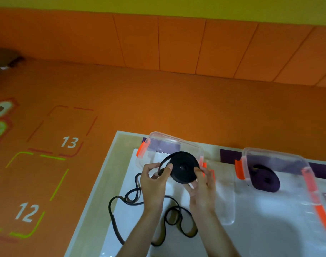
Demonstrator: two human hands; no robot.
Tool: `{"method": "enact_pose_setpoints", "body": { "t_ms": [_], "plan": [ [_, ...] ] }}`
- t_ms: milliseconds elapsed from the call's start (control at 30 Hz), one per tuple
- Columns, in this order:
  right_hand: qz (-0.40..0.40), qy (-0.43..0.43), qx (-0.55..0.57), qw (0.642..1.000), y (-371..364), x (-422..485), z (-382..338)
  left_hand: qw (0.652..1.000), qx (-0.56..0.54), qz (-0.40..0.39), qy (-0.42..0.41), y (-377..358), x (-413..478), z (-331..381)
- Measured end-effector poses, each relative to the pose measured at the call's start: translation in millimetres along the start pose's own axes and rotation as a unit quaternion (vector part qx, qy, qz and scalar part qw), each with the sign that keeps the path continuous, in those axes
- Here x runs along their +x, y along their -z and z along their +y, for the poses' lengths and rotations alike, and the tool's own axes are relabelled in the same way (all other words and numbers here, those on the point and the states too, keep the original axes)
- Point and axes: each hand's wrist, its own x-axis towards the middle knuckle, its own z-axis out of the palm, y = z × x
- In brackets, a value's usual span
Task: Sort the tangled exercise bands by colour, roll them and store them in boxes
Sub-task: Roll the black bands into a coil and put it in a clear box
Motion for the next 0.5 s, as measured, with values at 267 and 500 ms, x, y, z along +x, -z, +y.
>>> {"method": "enact_pose_setpoints", "body": {
  "t_ms": [267,500],
  "plan": [
    [0.0,-0.096,-0.136,0.986,-26,54,23,0.997,0.05,0.021,0.054,-5,90,-11],
    [-0.028,-0.134,-0.274,0.952,-34,109,35,0.978,0.199,-0.051,0.036,-23,156,-33]
  ]
}}
